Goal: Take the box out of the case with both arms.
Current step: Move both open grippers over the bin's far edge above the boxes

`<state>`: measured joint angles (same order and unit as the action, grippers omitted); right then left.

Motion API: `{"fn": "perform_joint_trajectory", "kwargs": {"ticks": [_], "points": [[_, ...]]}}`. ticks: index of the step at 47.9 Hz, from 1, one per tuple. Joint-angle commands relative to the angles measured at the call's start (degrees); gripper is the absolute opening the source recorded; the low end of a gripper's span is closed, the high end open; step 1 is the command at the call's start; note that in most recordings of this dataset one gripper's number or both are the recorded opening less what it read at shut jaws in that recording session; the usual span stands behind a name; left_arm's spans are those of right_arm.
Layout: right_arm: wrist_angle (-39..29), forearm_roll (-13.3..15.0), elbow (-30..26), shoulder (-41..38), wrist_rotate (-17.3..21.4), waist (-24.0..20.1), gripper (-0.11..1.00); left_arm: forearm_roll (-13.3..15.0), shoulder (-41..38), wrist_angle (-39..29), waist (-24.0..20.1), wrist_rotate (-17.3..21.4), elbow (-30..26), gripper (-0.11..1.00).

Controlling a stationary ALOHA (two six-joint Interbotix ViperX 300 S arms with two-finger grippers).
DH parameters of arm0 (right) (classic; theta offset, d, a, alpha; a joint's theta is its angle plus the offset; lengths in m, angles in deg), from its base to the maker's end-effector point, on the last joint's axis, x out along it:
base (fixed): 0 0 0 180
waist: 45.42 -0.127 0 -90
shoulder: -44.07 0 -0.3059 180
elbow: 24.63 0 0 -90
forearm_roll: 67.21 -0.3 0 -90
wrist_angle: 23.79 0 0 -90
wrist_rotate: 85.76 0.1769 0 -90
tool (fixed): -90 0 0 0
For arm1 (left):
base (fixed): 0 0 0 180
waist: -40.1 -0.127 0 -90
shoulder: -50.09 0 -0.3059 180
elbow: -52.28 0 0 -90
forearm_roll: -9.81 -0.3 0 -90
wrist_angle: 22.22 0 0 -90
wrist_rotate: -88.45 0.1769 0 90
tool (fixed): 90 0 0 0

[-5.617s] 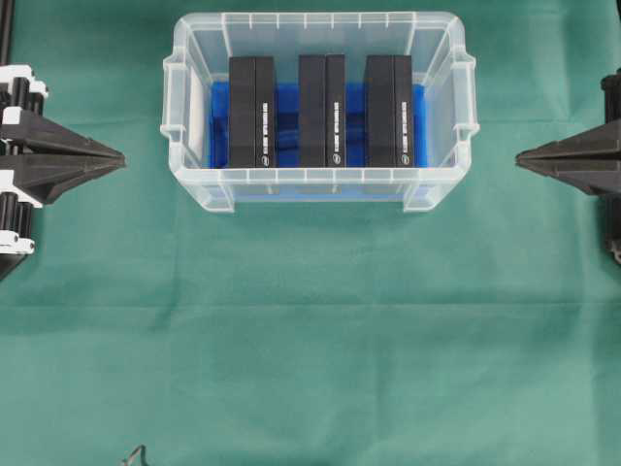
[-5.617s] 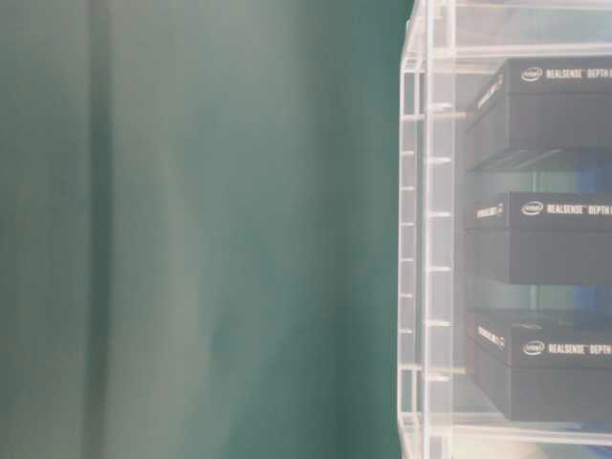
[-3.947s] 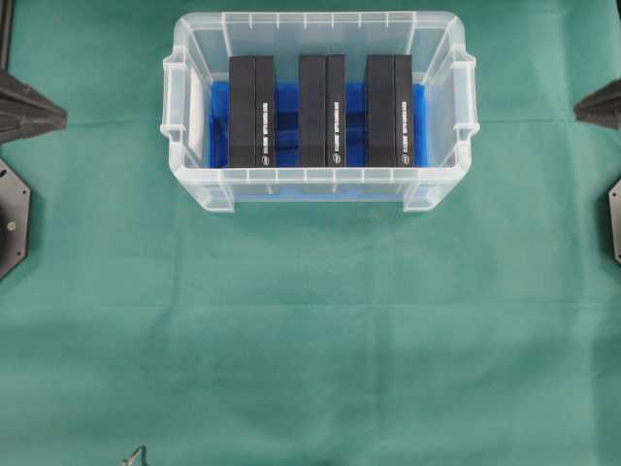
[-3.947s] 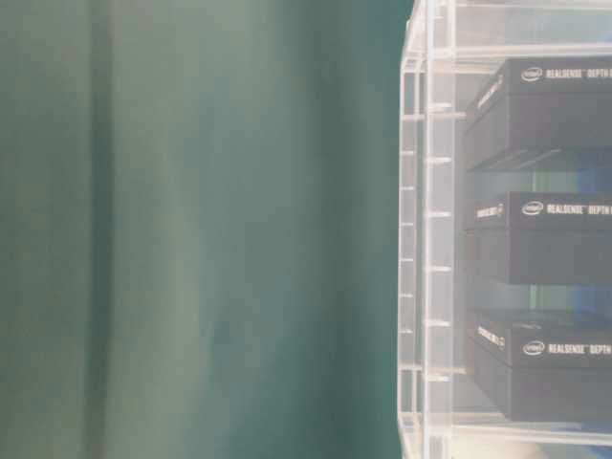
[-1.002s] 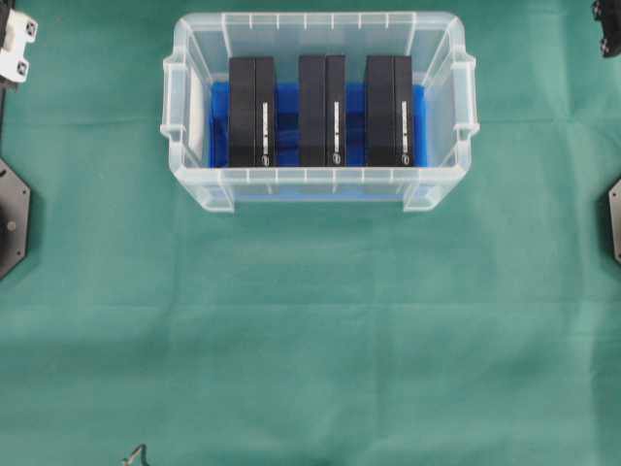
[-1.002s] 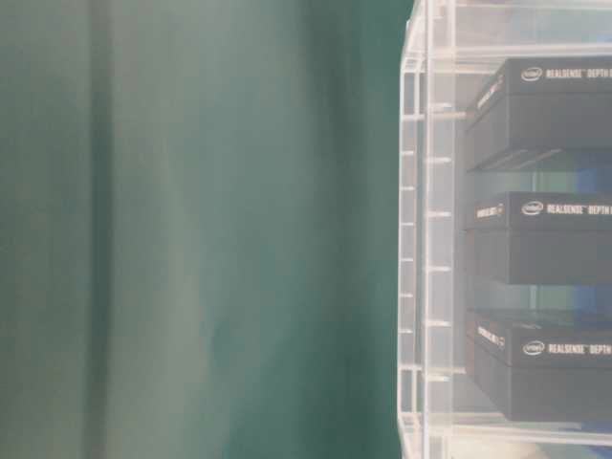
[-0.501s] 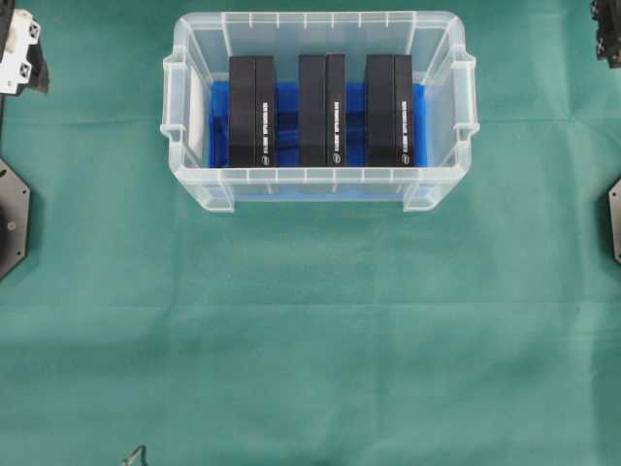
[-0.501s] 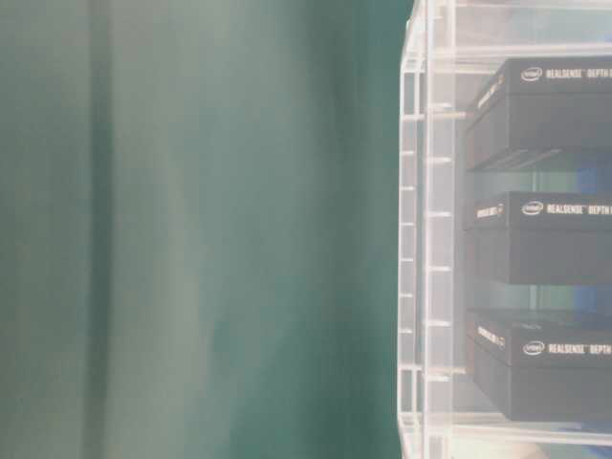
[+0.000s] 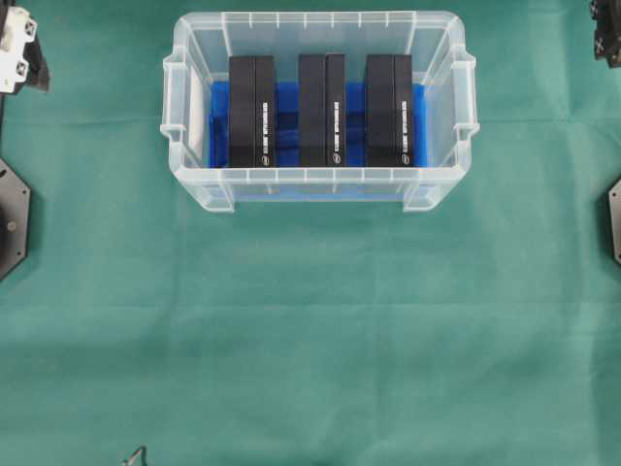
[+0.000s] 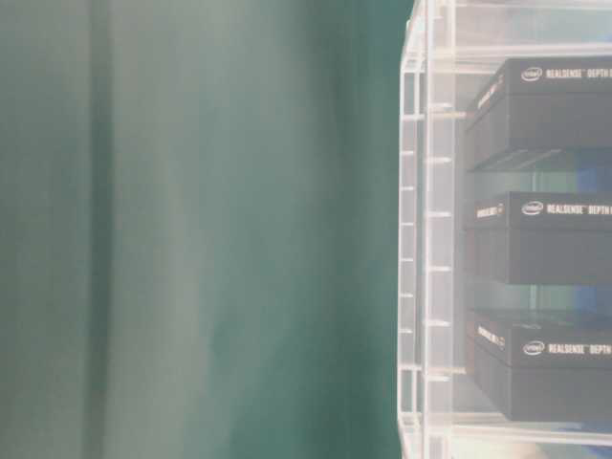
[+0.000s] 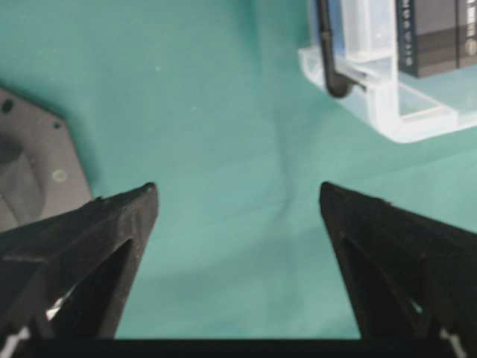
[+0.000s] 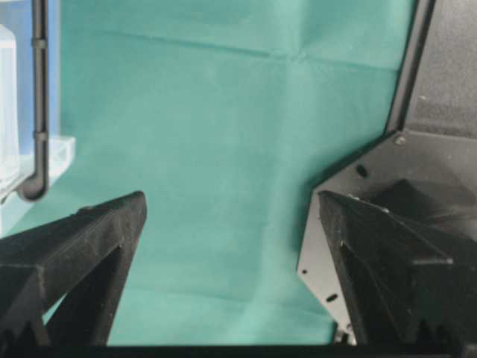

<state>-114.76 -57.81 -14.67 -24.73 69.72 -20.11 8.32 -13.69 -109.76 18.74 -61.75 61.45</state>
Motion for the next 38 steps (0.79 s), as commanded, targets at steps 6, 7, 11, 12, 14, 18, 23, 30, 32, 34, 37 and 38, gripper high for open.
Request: {"fn": "perform_joint_trajectory", "kwargs": {"ticks": [6, 7, 11, 12, 14, 18, 23, 30, 32, 34, 37, 38], "points": [[-0.2, 0.2, -0.5, 0.4, 0.1, 0.2, 0.96, -0.2, -0.6, -0.8, -0.3, -2.4, -1.0, 0.92], [-0.2, 0.2, -0.5, 0.4, 0.1, 0.2, 0.96, -0.2, -0.7, -0.9, -0.3, -2.7, -1.0, 0.92], [-0.2, 0.1, -0.5, 0.4, 0.1, 0.2, 0.96, -0.2, -1.0, -1.1, -0.3, -3.8, -1.1, 0.92], [-0.1, 0.1, -0.5, 0.4, 0.1, 0.1, 0.96, -0.2, -1.0, -1.1, -0.3, -4.0, -1.1, 0.92], [-0.2, 0.0, -0.5, 0.3, 0.1, 0.2, 0.96, -0.2, -1.1, -1.1, -0.3, -4.0, -1.1, 0.92], [-0.1, -0.1, -0.6, 0.3, 0.1, 0.1, 0.96, 0.0, -1.1, -1.1, -0.3, -4.1, -1.1, 0.92], [0.1, -0.4, -0.7, 0.0, 0.2, 0.1, 0.95, 0.1, -1.7, -1.1, -0.3, -4.6, -1.5, 0.92], [1.1, -1.3, -1.9, -1.9, 0.5, 0.2, 0.95, 0.2, -4.2, -1.1, 0.5, -5.3, -3.2, 0.92], [1.5, -1.3, -2.4, -2.8, 0.9, 0.1, 0.95, 0.3, -5.3, -1.1, 0.7, -5.3, -3.8, 0.92], [2.2, -1.3, -2.9, -3.7, 1.1, 0.0, 0.95, 0.3, -6.4, -1.2, 0.9, -5.4, -4.6, 0.92], [3.4, -1.4, -3.8, -5.1, 1.4, -0.2, 0.95, 0.2, -8.3, -1.8, 1.0, -5.6, -6.0, 0.92], [3.9, -1.4, -4.1, -5.6, 1.5, -0.3, 0.95, 0.3, -9.1, -1.9, 1.0, -5.7, -6.5, 0.92]]}}
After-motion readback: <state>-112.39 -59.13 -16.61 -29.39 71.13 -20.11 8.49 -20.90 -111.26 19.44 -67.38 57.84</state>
